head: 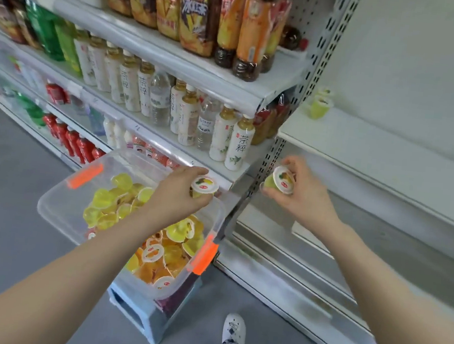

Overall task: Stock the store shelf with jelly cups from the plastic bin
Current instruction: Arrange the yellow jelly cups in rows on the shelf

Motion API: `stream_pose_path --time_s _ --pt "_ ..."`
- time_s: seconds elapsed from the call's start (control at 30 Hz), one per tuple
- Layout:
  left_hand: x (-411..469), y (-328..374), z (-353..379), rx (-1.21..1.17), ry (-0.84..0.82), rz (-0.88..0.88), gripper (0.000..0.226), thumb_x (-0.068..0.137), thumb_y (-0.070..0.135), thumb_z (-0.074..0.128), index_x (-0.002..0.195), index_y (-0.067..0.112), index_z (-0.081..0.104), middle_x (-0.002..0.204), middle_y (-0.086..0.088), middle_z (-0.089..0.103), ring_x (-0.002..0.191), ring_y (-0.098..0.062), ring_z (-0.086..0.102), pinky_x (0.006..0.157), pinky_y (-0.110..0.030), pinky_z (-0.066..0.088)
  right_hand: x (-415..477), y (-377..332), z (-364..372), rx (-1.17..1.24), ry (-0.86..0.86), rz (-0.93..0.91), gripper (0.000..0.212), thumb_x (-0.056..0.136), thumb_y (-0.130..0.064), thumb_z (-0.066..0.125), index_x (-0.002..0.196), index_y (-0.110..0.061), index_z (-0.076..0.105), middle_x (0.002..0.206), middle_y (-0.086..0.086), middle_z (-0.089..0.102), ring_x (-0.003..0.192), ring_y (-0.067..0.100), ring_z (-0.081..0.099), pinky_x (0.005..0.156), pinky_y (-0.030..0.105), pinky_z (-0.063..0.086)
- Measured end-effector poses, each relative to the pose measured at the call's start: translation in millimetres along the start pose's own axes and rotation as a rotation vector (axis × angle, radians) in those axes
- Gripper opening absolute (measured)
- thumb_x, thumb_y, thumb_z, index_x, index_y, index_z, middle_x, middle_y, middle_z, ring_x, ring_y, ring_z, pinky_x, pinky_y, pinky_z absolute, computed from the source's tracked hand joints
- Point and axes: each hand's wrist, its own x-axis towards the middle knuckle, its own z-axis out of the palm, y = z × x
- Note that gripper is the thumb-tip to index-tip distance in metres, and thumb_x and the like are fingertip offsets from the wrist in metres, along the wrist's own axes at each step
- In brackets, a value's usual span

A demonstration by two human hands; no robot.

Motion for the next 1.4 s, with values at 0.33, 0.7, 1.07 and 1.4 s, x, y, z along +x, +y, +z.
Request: stream_pose_path --time_s 0.33,0.7,1.07,1.4 --pt "68 101 29 -0.055 -0.020 0.176 0.051 0.078 0.035 0.076 0.123 0.022 0.058 0.108 0.009 0.052 0.102 -0.007 0.048 0.082 -0.021 0.034 52 51 -106 -0.011 0.205 0.083 0.039 0.075 -0.032 0.075 0.103 -0.025 0.049 0.103 -0.006 0.059 0.087 0.020 0.055 0.072 0.032 0.038" --pt "142 150 66 -0.062 0.049 0.130 0.057 0.079 0.040 0.073 0.130 0.025 0.054 0.116 0.008 0.051 0.100 -0.003 0.047 0.082 -0.020 0.035 149 108 -123 -0.053 0.069 0.044 0.032 0.078 -0.029 0.070 0.100 -0.025 0.047 0.102 -0.001 0.058 0.089 0.023 0.051 0.070 0.029 0.031" --pt "183 148 77 -0.027 0.144 0.039 0.049 0.078 0.041 0.073 0.122 0.027 0.057 0.114 0.006 0.057 0.099 -0.004 0.048 0.080 -0.023 0.036 207 131 -79 -0.148 0.004 -0.170 0.038 0.077 -0.027 0.075 0.107 -0.018 0.054 0.117 0.006 0.054 0.097 0.028 0.055 0.074 0.030 0.036" --pt "205 157 92 -0.042 0.182 0.036 0.052 0.076 0.037 0.076 0.124 0.022 0.060 0.116 0.005 0.057 0.101 -0.006 0.051 0.082 -0.018 0.035 219 144 -79 -0.223 0.052 -0.286 0.042 0.078 -0.039 0.077 0.110 -0.019 0.059 0.117 0.001 0.046 0.093 0.024 0.056 0.072 0.028 0.039"
